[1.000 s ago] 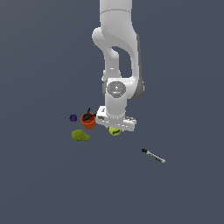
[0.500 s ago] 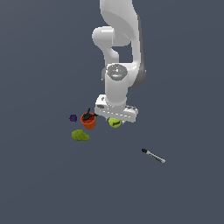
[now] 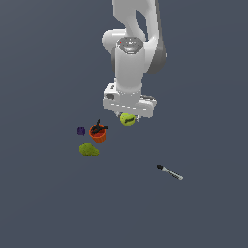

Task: Pick up a designated object from a clutter of objects.

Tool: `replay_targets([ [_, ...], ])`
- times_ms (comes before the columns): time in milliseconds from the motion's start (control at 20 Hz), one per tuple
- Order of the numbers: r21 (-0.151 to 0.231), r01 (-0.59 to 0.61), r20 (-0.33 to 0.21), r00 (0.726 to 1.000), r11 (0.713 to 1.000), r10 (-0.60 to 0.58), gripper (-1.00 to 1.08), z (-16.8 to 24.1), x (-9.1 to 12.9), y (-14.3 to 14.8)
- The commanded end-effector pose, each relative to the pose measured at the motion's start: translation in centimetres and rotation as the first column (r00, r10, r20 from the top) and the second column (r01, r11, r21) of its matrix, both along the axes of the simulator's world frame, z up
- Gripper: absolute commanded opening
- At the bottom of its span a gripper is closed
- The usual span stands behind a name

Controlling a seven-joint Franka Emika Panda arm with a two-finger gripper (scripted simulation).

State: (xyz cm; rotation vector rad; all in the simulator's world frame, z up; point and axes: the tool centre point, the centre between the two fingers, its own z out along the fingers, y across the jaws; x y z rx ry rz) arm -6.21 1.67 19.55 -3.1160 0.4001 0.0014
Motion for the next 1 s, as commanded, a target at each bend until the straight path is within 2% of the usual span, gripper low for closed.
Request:
replay_targets([
  [0,0.000,0.000,0.001,1.000,1.000,0.000,-1.00,2.3,-0.7,0.0],
  [500,0.000,0.000,0.001,1.000,1.000,0.000,-1.00,11.3,-3.5,0.0],
  [950,0.000,0.000,0.001,1.000,1.000,0.000,-1.00,16.5,-4.9,0.1],
])
